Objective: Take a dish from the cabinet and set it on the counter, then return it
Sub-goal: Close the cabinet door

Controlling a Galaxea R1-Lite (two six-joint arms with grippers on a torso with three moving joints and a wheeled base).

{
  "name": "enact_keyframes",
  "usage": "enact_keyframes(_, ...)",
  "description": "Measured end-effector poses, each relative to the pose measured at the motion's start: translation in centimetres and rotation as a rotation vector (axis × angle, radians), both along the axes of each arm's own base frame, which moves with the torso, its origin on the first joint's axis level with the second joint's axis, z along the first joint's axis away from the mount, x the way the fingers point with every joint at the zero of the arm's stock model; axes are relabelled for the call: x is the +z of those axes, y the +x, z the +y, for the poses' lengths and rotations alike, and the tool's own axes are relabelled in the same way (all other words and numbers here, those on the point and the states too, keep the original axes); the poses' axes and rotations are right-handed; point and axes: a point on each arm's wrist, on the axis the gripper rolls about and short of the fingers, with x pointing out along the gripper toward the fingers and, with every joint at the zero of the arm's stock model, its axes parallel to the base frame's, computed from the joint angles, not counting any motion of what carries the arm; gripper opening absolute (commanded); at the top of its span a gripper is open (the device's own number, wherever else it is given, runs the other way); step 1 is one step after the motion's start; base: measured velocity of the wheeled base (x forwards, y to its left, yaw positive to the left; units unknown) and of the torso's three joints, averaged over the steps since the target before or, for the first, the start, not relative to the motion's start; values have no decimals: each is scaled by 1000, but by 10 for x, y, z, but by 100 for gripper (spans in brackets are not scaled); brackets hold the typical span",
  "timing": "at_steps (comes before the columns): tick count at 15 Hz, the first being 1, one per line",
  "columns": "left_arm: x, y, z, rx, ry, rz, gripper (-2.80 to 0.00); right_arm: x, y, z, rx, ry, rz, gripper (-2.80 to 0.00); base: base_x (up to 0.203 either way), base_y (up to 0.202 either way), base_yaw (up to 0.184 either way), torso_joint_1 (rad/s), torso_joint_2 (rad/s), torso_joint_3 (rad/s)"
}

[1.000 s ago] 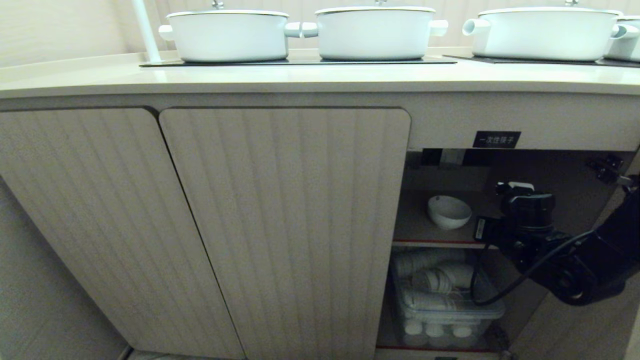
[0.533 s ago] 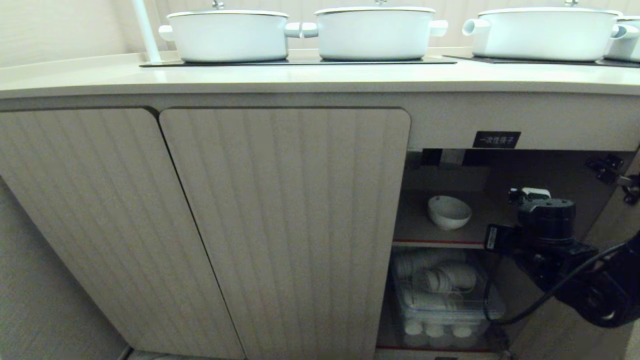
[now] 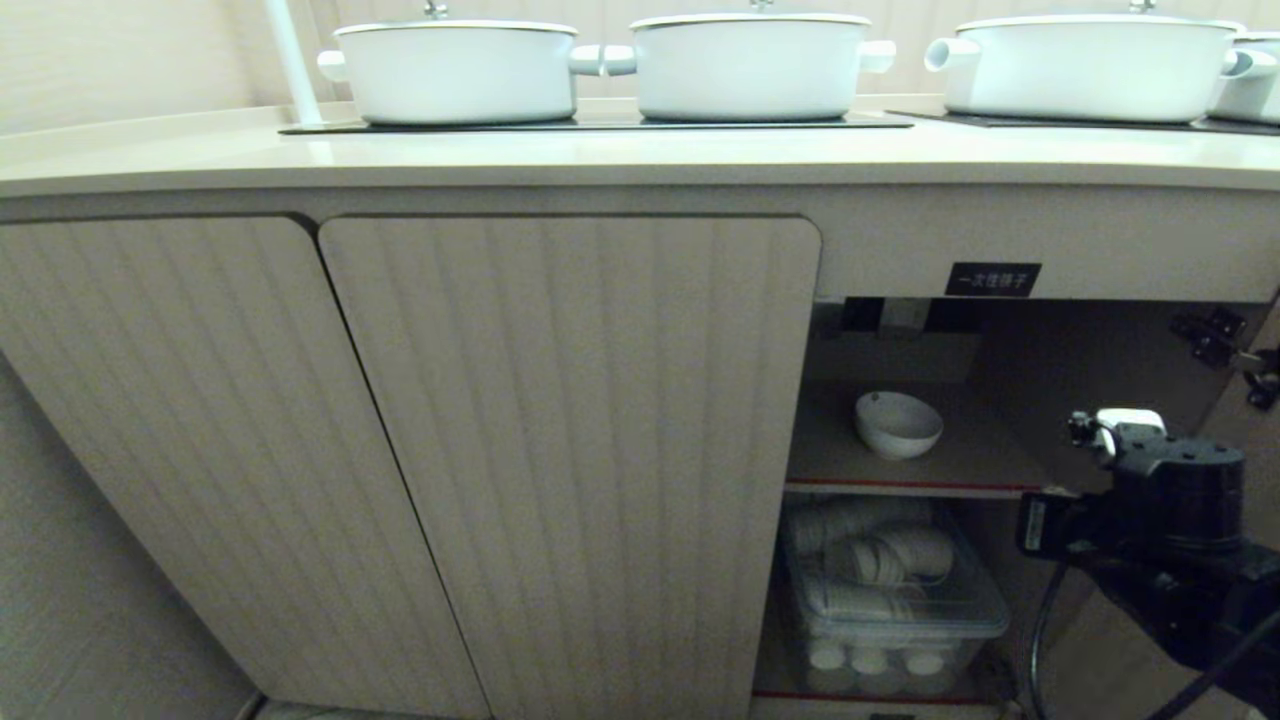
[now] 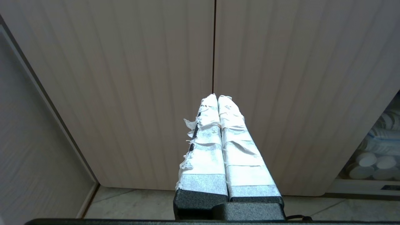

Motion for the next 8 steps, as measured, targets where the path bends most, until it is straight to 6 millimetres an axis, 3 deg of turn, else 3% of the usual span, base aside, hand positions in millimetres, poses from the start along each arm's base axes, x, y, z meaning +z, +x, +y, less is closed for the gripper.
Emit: enact_keyframes(8,0,0,0,-1,0,0,-280,-7,-72,-10,93,35,52,-280,0,0,0,0,0,0)
